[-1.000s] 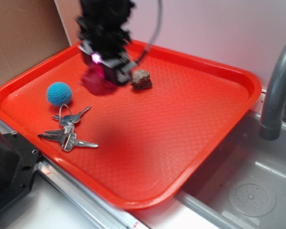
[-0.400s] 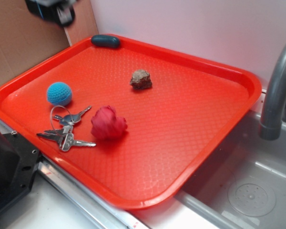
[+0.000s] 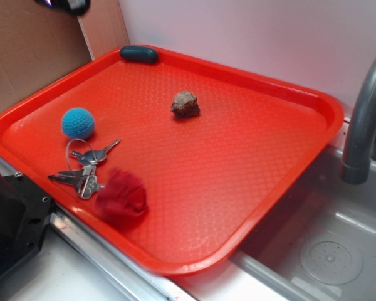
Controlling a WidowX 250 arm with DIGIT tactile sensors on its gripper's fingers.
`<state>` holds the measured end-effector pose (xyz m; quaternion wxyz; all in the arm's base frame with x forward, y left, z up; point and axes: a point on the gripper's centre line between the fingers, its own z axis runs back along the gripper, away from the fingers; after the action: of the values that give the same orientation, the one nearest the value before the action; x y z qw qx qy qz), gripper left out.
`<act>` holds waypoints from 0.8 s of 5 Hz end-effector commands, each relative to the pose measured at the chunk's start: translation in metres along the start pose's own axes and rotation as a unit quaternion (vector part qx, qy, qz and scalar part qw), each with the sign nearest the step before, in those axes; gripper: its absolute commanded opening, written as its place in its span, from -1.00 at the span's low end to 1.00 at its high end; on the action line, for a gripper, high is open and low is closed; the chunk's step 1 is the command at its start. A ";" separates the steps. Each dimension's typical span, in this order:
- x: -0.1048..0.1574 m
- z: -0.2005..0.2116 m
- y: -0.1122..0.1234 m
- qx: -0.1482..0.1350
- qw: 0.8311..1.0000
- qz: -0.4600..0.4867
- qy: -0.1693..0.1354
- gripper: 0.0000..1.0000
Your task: Grab the red paper.
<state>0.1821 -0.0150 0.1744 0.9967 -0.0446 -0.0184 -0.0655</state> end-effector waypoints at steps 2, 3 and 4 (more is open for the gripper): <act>-0.020 -0.088 -0.055 0.005 0.972 -0.220 0.082 1.00; -0.043 -0.100 -0.067 -0.002 0.960 -0.264 0.092 1.00; -0.057 -0.096 -0.078 0.001 0.954 -0.294 0.067 1.00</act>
<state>0.1237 -0.0922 0.0798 0.9331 -0.0290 0.0466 -0.3553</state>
